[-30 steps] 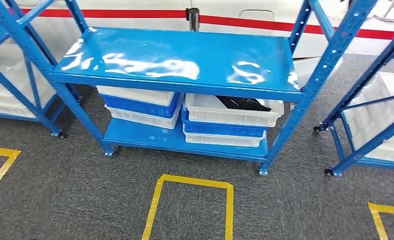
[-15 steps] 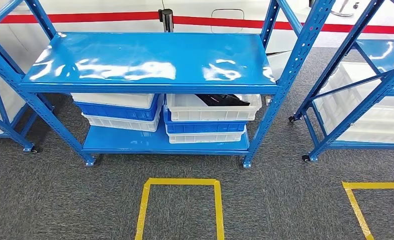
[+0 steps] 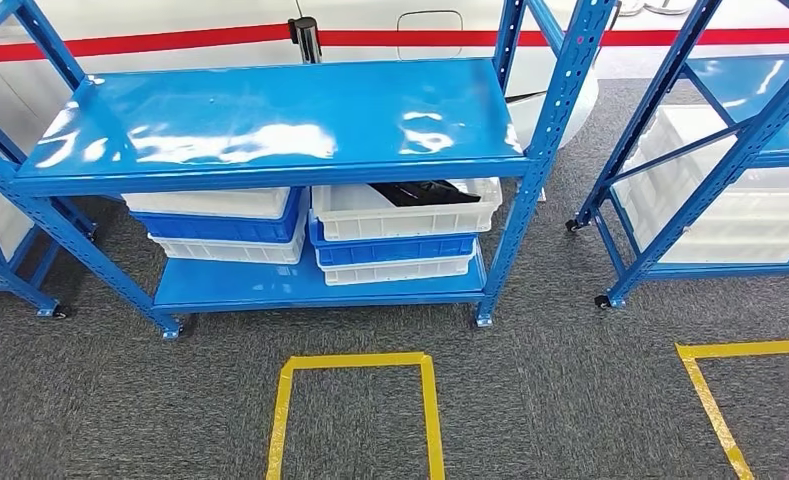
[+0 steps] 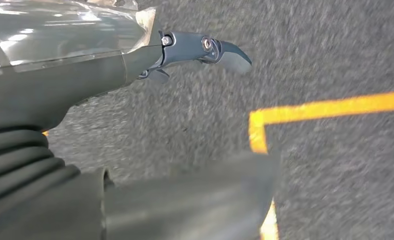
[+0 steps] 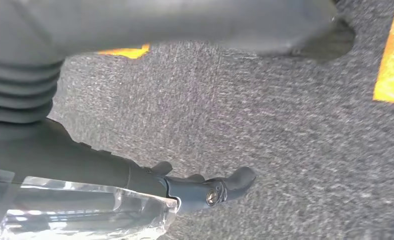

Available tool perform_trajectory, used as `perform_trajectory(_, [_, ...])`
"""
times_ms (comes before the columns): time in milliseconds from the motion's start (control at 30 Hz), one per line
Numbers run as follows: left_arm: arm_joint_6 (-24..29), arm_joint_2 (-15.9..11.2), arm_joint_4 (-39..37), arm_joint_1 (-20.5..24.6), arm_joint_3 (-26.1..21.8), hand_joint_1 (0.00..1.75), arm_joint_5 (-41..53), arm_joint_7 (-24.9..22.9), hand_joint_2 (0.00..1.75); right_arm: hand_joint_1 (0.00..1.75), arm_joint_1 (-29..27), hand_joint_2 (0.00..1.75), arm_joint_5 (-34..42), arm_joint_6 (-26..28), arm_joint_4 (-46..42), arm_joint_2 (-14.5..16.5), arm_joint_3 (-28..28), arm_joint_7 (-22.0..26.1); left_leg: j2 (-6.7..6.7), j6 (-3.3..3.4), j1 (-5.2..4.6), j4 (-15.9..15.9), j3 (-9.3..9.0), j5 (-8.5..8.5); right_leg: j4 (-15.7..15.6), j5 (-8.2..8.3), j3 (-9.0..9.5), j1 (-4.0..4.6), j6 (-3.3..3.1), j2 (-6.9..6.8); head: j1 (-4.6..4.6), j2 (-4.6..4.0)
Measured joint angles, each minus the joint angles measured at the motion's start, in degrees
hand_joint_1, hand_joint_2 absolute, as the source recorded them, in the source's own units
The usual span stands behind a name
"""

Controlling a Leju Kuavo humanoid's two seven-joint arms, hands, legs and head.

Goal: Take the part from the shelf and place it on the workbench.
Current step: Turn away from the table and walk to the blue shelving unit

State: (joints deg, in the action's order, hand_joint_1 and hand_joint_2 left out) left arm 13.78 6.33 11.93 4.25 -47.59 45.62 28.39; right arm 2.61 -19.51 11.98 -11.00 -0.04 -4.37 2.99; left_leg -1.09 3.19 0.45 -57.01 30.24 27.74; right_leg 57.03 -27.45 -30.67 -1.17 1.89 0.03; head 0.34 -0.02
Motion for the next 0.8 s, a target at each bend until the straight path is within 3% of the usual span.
perform_trajectory(133, [-1.46,-0.66,0.84,-1.26,4.47,0.00,-5.05,-3.11,0.00,0.00,-1.20,0.00,2.11,-1.29,-0.71,-0.01,0.01,-0.24,0.01,-0.21,0.26,0.27,-0.08,-0.12,0.01,-0.02,-0.04,0.33,-0.16,0.01,-0.03,0.00])
perform_trajectory(200, [-2.17,-0.92,1.28,-1.85,6.60,0.00,-7.33,-4.51,0.00,0.00,-1.68,0.00,3.07,-1.86,-1.14,-0.01,0.03,-0.33,0.01,-0.49,0.30,0.36,-0.09,-0.21,0.02,-0.04,-0.07,0.42,-0.42,0.00,-0.02,0.01])
perform_trajectory(333, [-3.79,-1.47,2.39,-3.27,12.01,0.00,-12.79,-7.92,0.00,0.00,-2.91,0.00,5.42,-3.29,-2.33,-0.04,0.13,-0.81,0.01,-2.27,0.55,0.47,-0.08,-0.21,0.06,-0.05,-0.13,0.66,-0.94,-0.01,0.00,-0.01])
perform_trajectory(367, [-4.17,-1.59,2.65,-3.61,13.22,0.00,-14.06,-8.70,0.00,0.00,-3.20,0.00,5.97,-3.60,-2.63,-0.04,0.17,-0.90,0.01,-2.45,0.57,0.47,-0.08,-0.20,0.06,-0.05,-0.13,0.68,-0.94,-0.01,0.01,-0.01])
perform_trajectory(800, [-9.21,-3.75,6.60,-8.33,30.66,0.00,-31.04,-19.20,0.00,0.00,-7.28,0.00,13.18,-8.02,-6.80,-0.04,1.70,-1.99,0.00,-2.51,0.07,0.43,-0.08,-0.16,0.05,-0.04,-0.15,0.37,-0.92,-0.02,0.02,0.00])
